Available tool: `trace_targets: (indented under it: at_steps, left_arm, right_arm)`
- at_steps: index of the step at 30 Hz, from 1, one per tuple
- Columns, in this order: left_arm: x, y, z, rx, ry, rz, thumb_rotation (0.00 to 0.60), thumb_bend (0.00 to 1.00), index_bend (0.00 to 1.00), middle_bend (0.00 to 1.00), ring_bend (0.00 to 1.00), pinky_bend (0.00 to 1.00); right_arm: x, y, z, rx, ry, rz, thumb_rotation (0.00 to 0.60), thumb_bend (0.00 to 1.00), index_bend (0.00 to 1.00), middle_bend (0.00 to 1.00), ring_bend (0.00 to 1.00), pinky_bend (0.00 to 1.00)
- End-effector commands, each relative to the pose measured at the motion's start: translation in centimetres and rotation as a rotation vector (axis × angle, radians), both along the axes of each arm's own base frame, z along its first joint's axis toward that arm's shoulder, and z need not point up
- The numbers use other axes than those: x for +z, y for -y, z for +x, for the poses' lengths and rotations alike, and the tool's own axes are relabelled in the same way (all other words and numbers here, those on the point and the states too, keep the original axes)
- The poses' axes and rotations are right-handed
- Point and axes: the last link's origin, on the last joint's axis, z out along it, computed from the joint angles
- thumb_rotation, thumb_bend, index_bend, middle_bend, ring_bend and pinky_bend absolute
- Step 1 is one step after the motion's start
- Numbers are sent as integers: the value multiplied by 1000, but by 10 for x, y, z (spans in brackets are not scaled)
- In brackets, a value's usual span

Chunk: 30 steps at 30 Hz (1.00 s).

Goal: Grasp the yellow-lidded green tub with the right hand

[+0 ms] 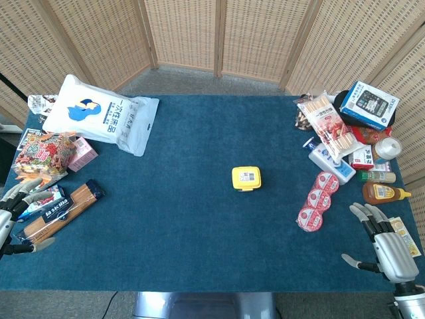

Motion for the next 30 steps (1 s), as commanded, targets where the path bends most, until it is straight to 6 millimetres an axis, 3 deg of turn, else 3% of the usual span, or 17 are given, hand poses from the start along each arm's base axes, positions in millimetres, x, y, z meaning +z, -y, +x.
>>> trace_targets:
  at_steps: [1, 6, 11, 15, 21, 30]
  left_arm:
    - [0, 0, 1, -5, -4, 1, 600, 0, 226, 0, 0, 0]
    - [1, 0, 2, -12, 5, 6, 600, 0, 226, 0, 0, 0]
    - [1, -4, 0, 1, 8, 5, 600, 0, 225, 0, 0, 0]
    - [1, -6, -2, 8, 10, 2, 600, 0, 226, 0, 0, 0]
    - [0, -8, -3, 14, 10, -1, 600, 0, 226, 0, 0, 0]
    - [-2, -13, -11, 50, -1, -15, 600, 0, 226, 0, 0, 0]
  right_arm:
    - [0, 0, -1, -2, 2, 3, 600, 0, 0, 0, 0, 0]
    - [-8, 7, 0, -1, 3, 20, 600, 0, 0, 0, 0, 0]
    - [-28, 33, 17, 58, -38, 60, 600, 0, 0, 0, 0, 0]
    - [-39, 63, 43, 112, -73, 83, 600, 0, 0, 0, 0, 0]
    - [-61, 107, 99, 198, -119, 123, 600, 0, 0, 0, 0, 0]
    - [-116, 164, 178, 207, -171, 263, 600, 0, 0, 0, 0, 0]
